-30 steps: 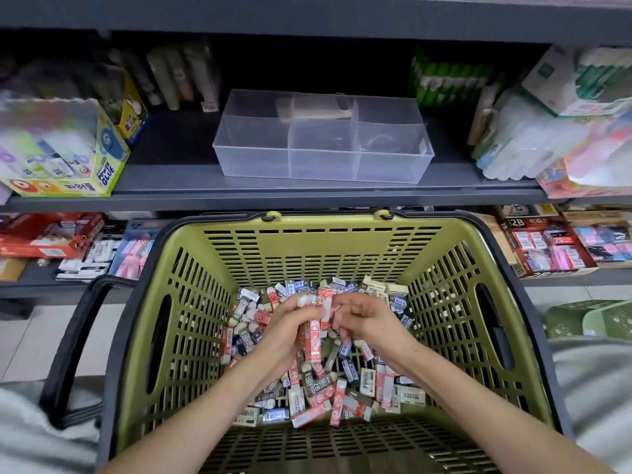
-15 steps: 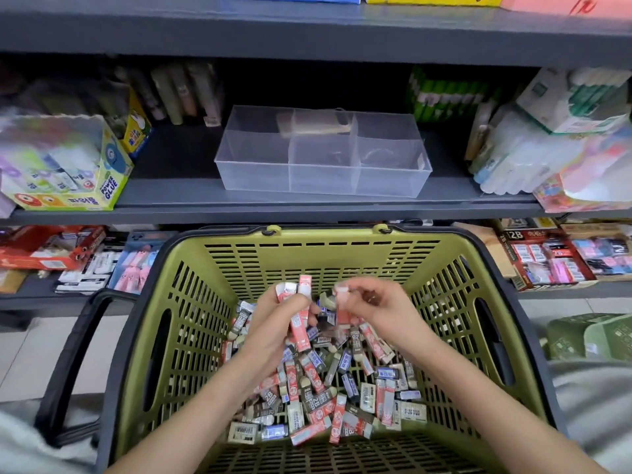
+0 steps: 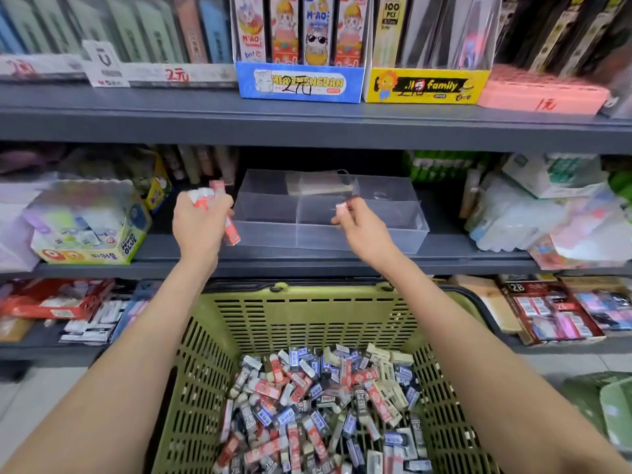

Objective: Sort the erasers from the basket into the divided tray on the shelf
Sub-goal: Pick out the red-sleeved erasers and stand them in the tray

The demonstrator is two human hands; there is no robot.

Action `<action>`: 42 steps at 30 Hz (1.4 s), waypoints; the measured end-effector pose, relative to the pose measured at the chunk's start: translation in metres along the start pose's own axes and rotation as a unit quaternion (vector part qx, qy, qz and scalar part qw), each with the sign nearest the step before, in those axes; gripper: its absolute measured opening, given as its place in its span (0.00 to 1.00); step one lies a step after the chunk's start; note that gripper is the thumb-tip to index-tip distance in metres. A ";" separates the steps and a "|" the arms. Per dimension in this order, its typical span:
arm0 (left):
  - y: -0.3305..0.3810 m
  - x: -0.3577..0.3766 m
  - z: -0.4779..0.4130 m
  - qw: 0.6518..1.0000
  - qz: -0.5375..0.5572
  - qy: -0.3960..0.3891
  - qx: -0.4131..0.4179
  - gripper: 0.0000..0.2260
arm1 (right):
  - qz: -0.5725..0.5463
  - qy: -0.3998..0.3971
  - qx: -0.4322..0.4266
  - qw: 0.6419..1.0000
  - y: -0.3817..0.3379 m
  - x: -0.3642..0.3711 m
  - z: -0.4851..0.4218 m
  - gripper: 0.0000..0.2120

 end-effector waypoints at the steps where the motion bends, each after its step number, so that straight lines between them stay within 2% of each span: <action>1: -0.007 0.002 -0.004 1.000 0.022 0.000 -0.019 0.18 | -0.009 -0.003 0.003 1.000 0.003 -0.001 -0.001 0.11; 3: -0.020 0.008 -0.007 0.995 0.085 -0.008 -0.051 0.11 | -0.027 -0.005 -0.004 1.000 0.007 -0.004 0.003 0.10; 8: -0.035 0.015 0.000 0.982 0.152 -0.075 -0.081 0.05 | -0.130 -0.034 0.005 0.991 0.030 -0.019 0.021 0.08; 12: -0.036 0.021 0.004 0.982 0.127 -0.122 -0.074 0.05 | -0.279 -0.047 0.022 0.959 0.038 -0.040 0.024 0.08; 18: -0.039 0.028 0.005 0.983 0.134 -0.103 -0.070 0.06 | -0.393 -0.007 0.054 0.918 0.017 -0.047 -0.005 0.06; 22: -0.042 0.028 0.007 0.978 0.168 -0.105 -0.058 0.06 | -0.329 0.016 0.070 0.942 0.008 -0.031 -0.027 0.07; 24: -0.042 0.027 0.010 0.976 0.185 -0.102 -0.049 0.06 | -0.204 0.043 0.096 0.973 0.010 -0.024 -0.040 0.07; 26: -0.042 0.025 0.012 0.974 0.199 -0.097 -0.041 0.06 | -0.035 0.039 0.120 0.991 0.008 -0.013 -0.049 0.13; 31: -0.041 0.025 0.014 0.975 0.197 -0.100 -0.035 0.06 | 0.122 -0.046 0.148 0.980 0.005 0.021 -0.066 0.21; 34: -0.039 0.025 0.016 0.975 0.195 -0.105 -0.033 0.06 | 0.118 -0.122 0.167 0.971 0.009 0.032 -0.071 0.26; 35: -0.038 0.025 0.016 0.975 0.192 -0.108 -0.028 0.06 | 0.109 -0.155 0.169 0.967 0.008 0.034 -0.069 0.24; 38: -0.035 0.024 0.015 0.976 0.187 -0.111 -0.017 0.07 | 0.132 -0.251 0.182 0.942 0.007 0.041 -0.065 0.09; 40: -0.035 0.023 0.015 0.976 0.185 -0.111 -0.013 0.08 | 0.135 -0.283 0.197 0.929 0.008 0.045 -0.064 0.08; 42: -0.034 0.023 0.015 0.976 0.185 -0.112 -0.007 0.08 | 0.146 -0.281 0.202 0.927 0.010 0.047 -0.067 0.08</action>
Point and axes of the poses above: each hand's wrist, its own z-axis away from the middle knuckle, its own x-axis out of the palm, y = z × x, the point moved 9 cm from there along -z, towards the middle knuckle, and after that the axes turned 11 degrees about x, right-handed, at the moved point
